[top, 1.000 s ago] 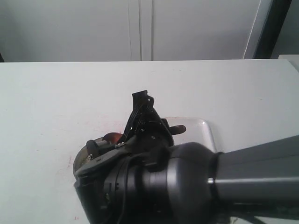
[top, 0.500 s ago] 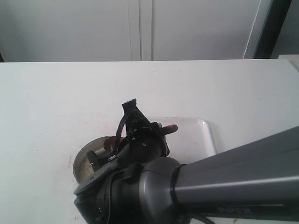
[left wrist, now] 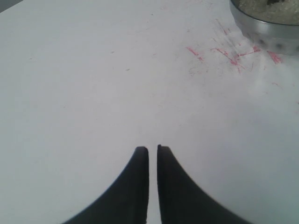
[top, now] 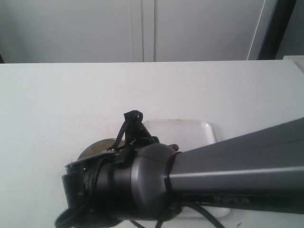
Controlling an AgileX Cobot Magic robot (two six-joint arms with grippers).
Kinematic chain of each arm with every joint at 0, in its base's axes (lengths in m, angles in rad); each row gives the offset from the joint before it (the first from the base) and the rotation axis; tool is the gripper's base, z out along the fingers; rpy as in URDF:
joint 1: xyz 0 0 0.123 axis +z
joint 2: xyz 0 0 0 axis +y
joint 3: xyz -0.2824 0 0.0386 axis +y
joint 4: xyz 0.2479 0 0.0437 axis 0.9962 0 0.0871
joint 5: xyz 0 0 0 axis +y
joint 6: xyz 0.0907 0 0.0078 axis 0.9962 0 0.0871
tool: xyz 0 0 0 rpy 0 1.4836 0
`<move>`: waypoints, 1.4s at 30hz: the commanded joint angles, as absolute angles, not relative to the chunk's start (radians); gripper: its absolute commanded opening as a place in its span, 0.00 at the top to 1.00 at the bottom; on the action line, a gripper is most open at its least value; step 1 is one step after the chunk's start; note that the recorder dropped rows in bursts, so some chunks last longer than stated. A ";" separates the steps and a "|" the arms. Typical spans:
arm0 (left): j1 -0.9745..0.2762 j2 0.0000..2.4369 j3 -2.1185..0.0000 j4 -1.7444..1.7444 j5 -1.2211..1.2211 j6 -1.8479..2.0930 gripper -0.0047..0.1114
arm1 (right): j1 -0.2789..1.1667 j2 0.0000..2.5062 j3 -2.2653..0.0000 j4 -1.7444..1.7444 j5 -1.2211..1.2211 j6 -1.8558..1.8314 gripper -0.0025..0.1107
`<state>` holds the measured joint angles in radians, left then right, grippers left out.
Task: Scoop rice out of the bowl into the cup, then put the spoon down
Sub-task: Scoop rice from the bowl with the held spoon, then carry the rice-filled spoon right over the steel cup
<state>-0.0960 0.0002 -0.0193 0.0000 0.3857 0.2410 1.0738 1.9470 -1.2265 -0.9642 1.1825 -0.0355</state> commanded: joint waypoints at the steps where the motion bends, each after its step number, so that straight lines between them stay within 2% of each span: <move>1: -0.103 0.000 -0.010 -0.006 0.434 0.235 0.84 | 1.034 1.946 -1.324 -0.744 1.198 -0.140 0.98; 7: -0.103 0.000 -0.010 -0.006 0.434 0.235 0.84 | 0.922 1.942 -1.418 -0.468 1.221 -0.240 0.98; 14: -0.103 0.000 -0.010 -0.006 0.434 0.235 0.84 | 0.793 1.833 -1.411 -0.214 1.216 -0.354 0.98; 24: -0.103 0.000 -0.010 -0.006 0.434 0.235 0.84 | 0.791 1.687 -1.200 -0.147 1.049 -0.349 0.98; 31: -0.103 0.000 -0.010 -0.006 0.434 0.235 0.84 | 0.791 1.554 -1.165 -0.240 1.221 -0.188 0.98; 42: -0.103 0.000 -0.010 -0.006 0.434 0.235 0.84 | 0.774 1.327 -1.129 -0.217 1.221 -0.096 0.98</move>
